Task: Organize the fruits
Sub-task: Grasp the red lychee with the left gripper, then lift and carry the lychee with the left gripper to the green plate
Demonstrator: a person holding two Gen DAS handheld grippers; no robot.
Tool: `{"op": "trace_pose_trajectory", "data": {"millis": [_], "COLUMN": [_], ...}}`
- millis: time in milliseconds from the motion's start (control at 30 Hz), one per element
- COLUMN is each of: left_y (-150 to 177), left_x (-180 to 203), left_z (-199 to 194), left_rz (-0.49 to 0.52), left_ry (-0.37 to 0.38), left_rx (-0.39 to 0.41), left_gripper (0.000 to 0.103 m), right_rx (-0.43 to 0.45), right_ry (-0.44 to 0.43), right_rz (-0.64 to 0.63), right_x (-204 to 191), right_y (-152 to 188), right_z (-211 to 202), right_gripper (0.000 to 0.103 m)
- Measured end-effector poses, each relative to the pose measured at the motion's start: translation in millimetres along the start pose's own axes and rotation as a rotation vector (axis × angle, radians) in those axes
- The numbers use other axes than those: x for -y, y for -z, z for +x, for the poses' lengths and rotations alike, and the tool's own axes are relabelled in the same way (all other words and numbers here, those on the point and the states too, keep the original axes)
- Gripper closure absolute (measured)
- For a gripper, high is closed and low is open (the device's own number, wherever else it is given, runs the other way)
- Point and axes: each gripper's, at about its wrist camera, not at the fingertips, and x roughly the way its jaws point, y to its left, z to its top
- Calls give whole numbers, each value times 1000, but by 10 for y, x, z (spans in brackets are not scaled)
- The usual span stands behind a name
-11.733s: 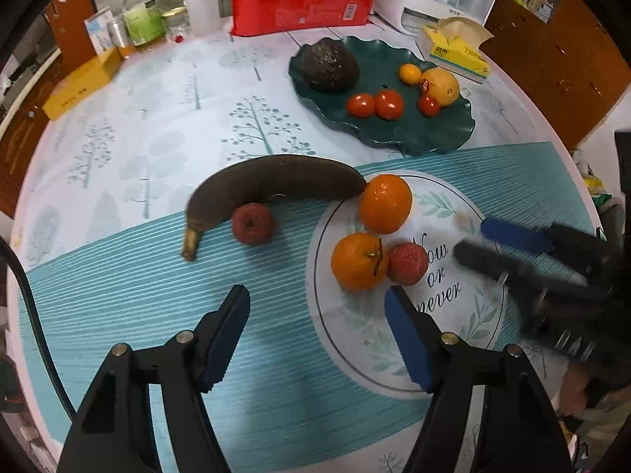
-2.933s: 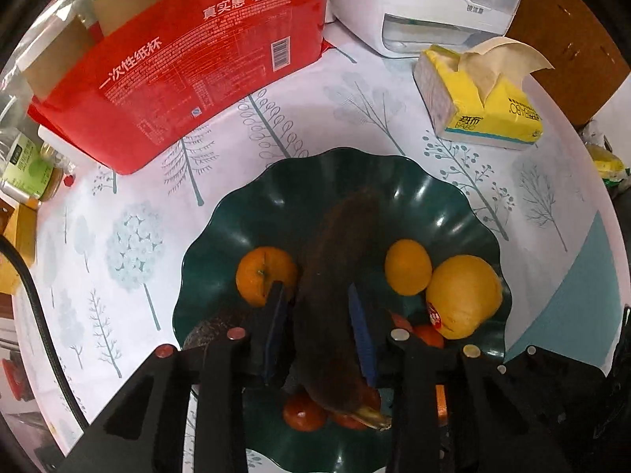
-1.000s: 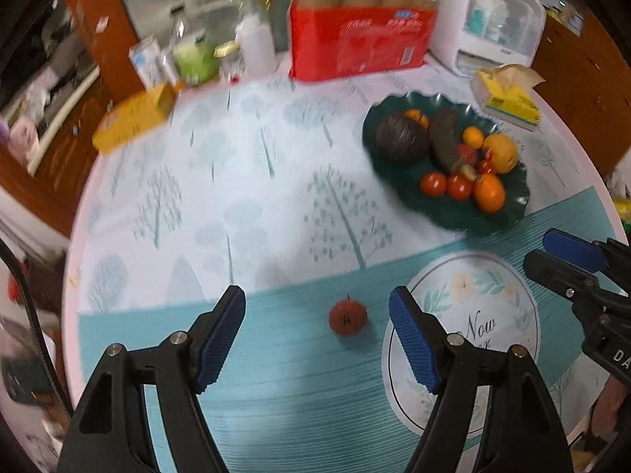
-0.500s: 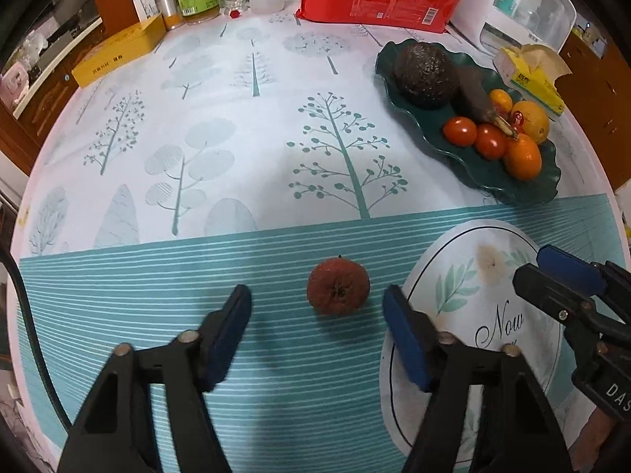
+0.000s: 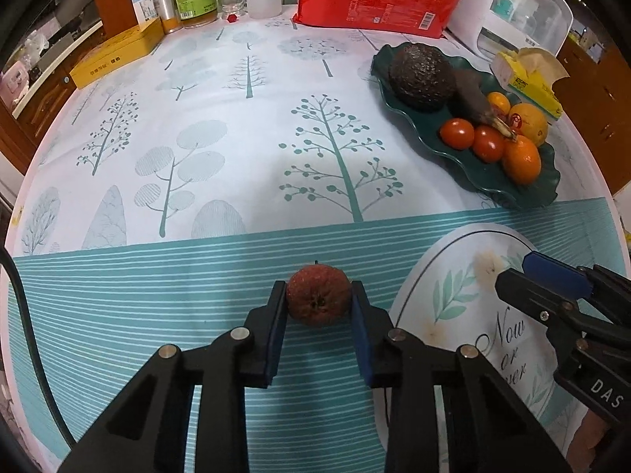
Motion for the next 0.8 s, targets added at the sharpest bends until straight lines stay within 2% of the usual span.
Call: {"op": "trace_pose_trajectory", "data": {"millis": [400, 567, 800], "left_y": [-123, -427, -988], "left_x": [332, 624, 1049], "left_z": [-369, -610, -825], "left_rz": [51, 99, 177], "left_ry": [80, 117, 107], "left_rx": [15, 39, 108], "left_gripper": [75, 74, 74], "right_rx": [51, 81, 104], "right_ry": [12, 31, 93], "right_rz": [12, 38, 53], "right_x": [103, 292, 608], "right_y": [-27, -107, -366], "right_z": [-152, -304, -542], "right_gripper": [62, 62, 62]}}
